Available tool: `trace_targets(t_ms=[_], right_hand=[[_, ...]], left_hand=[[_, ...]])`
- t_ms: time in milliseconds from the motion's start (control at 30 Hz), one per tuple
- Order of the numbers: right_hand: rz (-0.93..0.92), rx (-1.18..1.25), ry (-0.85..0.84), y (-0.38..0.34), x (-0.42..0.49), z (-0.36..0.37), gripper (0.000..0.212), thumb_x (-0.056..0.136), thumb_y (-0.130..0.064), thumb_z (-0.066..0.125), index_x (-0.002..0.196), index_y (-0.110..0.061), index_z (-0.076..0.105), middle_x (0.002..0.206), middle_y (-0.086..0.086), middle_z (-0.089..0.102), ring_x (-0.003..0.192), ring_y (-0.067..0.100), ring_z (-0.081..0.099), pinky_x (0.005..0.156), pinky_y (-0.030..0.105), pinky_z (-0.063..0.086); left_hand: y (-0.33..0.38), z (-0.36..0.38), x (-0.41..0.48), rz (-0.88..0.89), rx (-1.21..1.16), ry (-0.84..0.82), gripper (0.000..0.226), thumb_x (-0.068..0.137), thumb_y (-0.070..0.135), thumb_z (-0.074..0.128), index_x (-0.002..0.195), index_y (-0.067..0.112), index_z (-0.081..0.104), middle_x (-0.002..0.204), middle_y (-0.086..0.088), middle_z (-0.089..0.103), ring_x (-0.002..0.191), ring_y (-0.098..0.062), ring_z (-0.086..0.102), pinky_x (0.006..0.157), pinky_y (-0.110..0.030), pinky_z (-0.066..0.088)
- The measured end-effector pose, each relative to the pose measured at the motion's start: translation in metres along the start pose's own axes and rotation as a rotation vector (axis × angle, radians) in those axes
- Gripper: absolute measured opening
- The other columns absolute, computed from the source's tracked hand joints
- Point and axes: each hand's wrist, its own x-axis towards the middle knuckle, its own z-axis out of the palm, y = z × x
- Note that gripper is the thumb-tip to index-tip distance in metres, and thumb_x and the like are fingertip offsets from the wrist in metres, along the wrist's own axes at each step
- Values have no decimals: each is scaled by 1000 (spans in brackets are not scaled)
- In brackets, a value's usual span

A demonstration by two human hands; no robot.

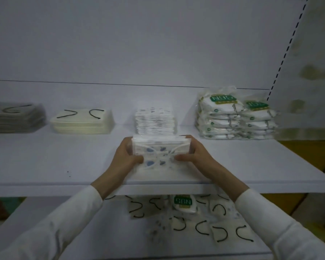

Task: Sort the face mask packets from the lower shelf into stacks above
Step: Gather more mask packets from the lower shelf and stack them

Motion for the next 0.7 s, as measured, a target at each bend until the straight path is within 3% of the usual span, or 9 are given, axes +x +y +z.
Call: trace_targets(t_ms=[100, 233, 333, 433, 533, 633, 700], right_hand=[[15, 90, 88, 9, -4, 6, 64, 60, -12, 78, 119, -14, 53, 113, 9, 67, 105, 23, 64, 90, 36, 52], [44, 21, 91, 14, -16, 1, 36, 77, -3, 70, 106, -18, 55, 104, 7, 66, 96, 20, 64, 83, 34, 51], [7, -277, 79, 17, -23, -10, 7, 89, -7, 58, 92, -13, 55, 82, 6, 58, 74, 12, 53, 68, 26, 43], [-44, -472, 75, 17, -24, -16, 17, 92, -13, 55, 77, -12, 48, 69, 1, 53, 58, 3, 41, 57, 17, 34], [-60, -492, 113, 8, -14, -14, 22, 91, -8, 56, 72, -8, 45, 65, 2, 55, 55, 4, 48, 58, 18, 43], [-31, -363, 192, -12, 14, -18, 30, 88, -2, 59, 64, -11, 44, 59, 0, 48, 59, 13, 54, 66, 34, 55], [-15, -287, 253, -29, 46, -22, 36, 87, -1, 60, 59, -15, 42, 57, -1, 41, 62, 18, 53, 66, 35, 56]], left_hand=[[-4, 4, 1, -7, -17, 51, 44, 66, -4, 63, 104, 16, 53, 109, -12, 63, 99, -27, 62, 77, -34, 52], [-10, 9, -5, -61, 100, 86, 28, 86, 0, 54, 110, 13, 54, 110, -7, 63, 99, -24, 61, 80, -32, 49], [-13, 6, -6, -4, 303, 89, 23, 94, 11, 46, 116, 12, 54, 110, -4, 62, 98, -20, 58, 79, -28, 46], [-14, 1, -3, 67, 474, 75, 17, 97, 14, 44, 107, 9, 57, 98, -1, 60, 89, -17, 55, 66, -14, 39], [-2, -7, 9, 102, 596, 123, 9, 91, 13, 54, 83, 11, 53, 72, 1, 53, 72, -19, 50, 56, -8, 32], [21, -16, 42, 124, 513, 260, 13, 81, 9, 67, 92, 14, 62, 72, 2, 58, 69, -14, 55, 60, -11, 38], [43, -20, 74, 145, 394, 327, 21, 78, 6, 70, 99, 9, 67, 76, -1, 63, 74, -15, 58, 66, -17, 43]])
